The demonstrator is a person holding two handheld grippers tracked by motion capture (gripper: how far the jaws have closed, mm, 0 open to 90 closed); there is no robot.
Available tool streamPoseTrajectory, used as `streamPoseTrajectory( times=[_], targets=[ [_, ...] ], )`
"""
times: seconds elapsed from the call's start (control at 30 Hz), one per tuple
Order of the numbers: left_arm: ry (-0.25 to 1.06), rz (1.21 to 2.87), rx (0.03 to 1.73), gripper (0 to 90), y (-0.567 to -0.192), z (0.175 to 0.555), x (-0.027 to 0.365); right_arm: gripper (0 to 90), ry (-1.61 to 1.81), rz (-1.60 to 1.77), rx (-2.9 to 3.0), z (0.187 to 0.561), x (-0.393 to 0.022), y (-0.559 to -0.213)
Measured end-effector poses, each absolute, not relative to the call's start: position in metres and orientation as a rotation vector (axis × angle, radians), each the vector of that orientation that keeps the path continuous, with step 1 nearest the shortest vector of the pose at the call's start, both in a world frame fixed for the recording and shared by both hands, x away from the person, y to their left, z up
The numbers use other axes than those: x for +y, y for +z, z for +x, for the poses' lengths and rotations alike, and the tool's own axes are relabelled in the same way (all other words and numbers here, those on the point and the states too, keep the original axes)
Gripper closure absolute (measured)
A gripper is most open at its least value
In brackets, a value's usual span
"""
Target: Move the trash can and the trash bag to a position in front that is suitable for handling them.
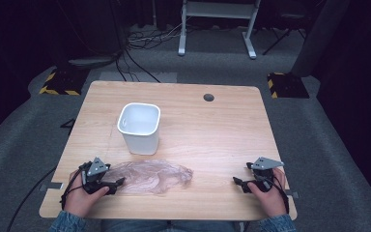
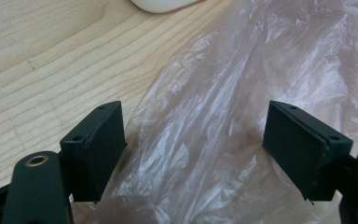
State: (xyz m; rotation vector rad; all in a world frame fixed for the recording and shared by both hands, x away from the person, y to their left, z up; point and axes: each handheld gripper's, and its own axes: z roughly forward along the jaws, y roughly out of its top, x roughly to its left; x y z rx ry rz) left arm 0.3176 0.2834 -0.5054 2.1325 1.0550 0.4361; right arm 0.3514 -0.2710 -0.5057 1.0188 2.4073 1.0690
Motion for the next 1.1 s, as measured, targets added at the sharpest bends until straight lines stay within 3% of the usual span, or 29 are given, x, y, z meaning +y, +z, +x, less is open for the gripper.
streamPoseTrajectory(
  times=[0.23,0.3,0.53,0.6,1.1],
  targets=[
    [0.443,2.118,1.07,26.6,-0.503,0.317,0.284,16.2,1.067,1.028,2.402,0.351,-0.27,-0.505],
    [0.429,2.098,1.057,26.6,-0.497,0.316,0.282,24.8,1.081,1.015,2.399,0.349,-0.268,-0.505],
    [0.415,2.045,1.05,28.9,-0.481,0.318,0.284,37.9,1.155,0.983,2.392,0.346,-0.254,-0.494],
    [0.405,2.035,1.057,32.6,-0.475,0.319,0.285,37.7,1.171,0.992,2.407,0.347,-0.25,-0.49],
    [0.511,1.883,1.128,32.5,-0.459,0.355,0.3,34.6,1.221,0.846,2.475,0.365,-0.197,-0.461]
  ],
)
